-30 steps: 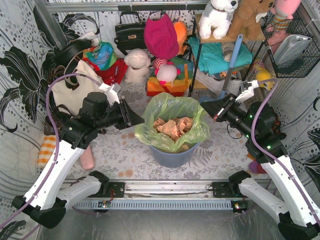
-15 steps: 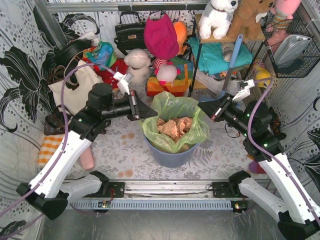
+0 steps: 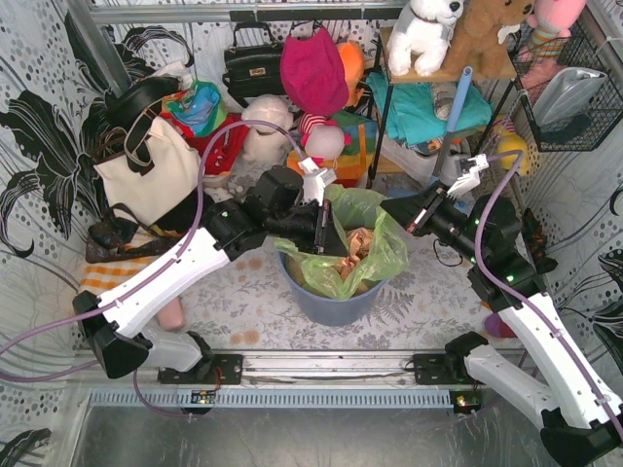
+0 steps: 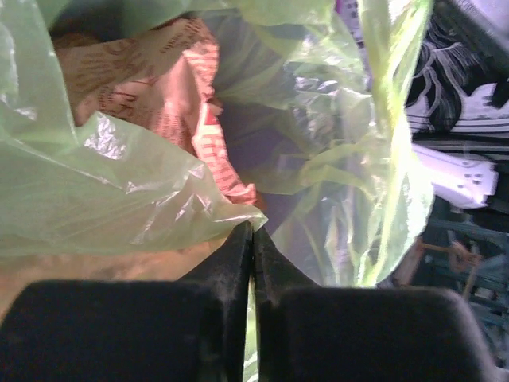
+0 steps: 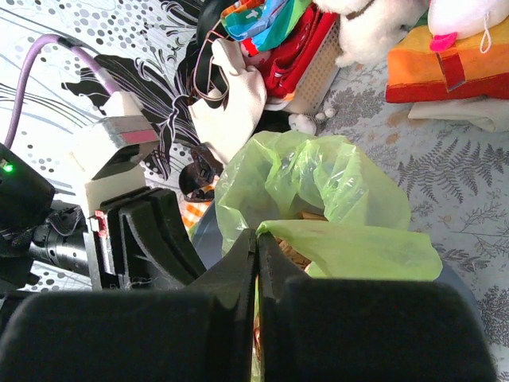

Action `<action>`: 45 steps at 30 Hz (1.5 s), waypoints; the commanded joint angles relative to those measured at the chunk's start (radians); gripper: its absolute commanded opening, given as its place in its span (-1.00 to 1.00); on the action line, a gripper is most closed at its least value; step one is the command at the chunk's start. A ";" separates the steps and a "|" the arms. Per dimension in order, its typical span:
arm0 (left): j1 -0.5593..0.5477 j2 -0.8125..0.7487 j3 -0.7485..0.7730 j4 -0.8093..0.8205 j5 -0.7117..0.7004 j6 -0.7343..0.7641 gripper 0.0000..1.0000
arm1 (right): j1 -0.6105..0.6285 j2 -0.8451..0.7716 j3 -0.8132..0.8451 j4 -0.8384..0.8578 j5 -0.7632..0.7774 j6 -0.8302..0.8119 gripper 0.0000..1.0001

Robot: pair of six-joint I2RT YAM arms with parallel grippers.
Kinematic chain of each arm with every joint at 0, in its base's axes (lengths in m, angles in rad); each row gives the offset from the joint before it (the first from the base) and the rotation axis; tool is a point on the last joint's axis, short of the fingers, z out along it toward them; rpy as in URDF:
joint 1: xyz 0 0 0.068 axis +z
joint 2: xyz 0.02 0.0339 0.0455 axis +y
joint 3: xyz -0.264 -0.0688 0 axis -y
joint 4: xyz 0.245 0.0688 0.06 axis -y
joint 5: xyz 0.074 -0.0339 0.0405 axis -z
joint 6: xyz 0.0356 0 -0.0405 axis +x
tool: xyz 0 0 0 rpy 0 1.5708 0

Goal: Tie the trash bag

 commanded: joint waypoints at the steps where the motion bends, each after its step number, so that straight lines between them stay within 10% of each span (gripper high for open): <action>1: -0.004 -0.027 0.077 -0.078 -0.140 0.065 -0.56 | 0.001 0.000 -0.004 0.050 -0.016 0.005 -1.00; 5: -0.003 -0.077 0.140 -0.140 -0.262 0.071 0.00 | 0.000 0.002 0.000 0.048 -0.018 0.006 -1.00; 19: 0.024 -0.438 -0.053 -0.211 -0.758 -0.254 0.33 | 0.000 0.004 0.013 0.034 -0.006 0.008 -1.00; 38: 0.266 -0.705 -0.731 0.513 -0.335 -0.645 0.34 | 0.001 0.028 0.050 0.005 -0.043 0.001 -1.00; 45: 0.371 -0.743 -0.846 0.688 -0.230 -0.744 0.02 | 0.000 0.033 0.050 0.002 -0.055 0.000 -1.00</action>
